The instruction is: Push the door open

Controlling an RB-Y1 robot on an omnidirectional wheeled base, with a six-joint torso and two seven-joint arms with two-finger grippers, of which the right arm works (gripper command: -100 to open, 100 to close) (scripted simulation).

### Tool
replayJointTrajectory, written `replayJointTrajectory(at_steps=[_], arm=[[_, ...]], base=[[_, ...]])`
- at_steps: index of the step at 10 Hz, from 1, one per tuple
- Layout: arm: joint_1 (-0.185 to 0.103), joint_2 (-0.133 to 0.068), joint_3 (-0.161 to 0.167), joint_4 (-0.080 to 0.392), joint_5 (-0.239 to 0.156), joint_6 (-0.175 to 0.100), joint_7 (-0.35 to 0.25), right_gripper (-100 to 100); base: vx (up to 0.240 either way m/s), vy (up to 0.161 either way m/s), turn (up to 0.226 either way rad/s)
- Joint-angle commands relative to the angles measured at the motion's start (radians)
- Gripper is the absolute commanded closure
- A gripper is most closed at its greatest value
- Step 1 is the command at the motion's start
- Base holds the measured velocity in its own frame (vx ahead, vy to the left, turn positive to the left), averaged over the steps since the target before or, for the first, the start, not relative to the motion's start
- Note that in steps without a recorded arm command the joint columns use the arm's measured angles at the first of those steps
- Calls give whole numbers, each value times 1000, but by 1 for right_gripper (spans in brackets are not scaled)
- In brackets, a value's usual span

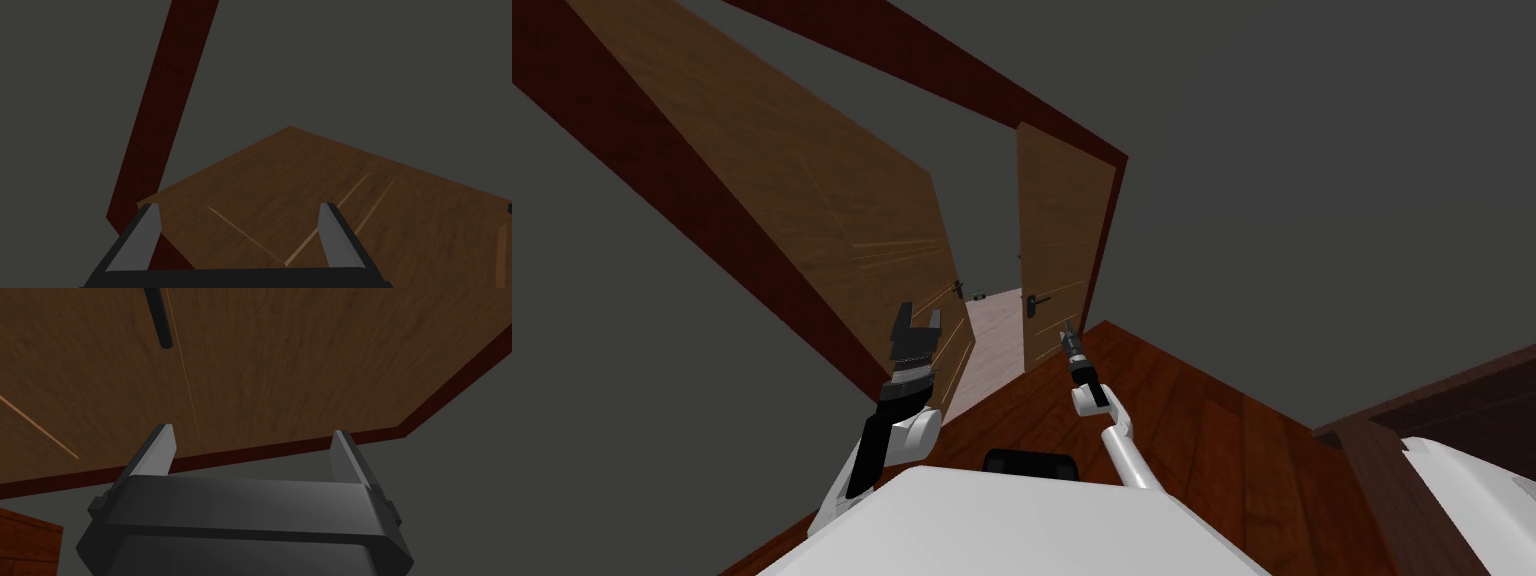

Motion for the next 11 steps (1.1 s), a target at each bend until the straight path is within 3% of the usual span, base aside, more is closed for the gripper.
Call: replayJointTrajectory(at_steps=[1,6,7,10,11], arm=[[-27,1,6,48,1,-6,-1,-100],[-109,9,19,173,3,-17,-4,-100],[-109,9,19,177,3,-17,-4,-100],[-168,17,29,269,4,-24,-5,-100],[-168,17,29,269,4,-24,-5,-100]], base=[[54,-95,97],[52,-83,76],[34,-74,37],[64,-82,71],[41,-74,39]])
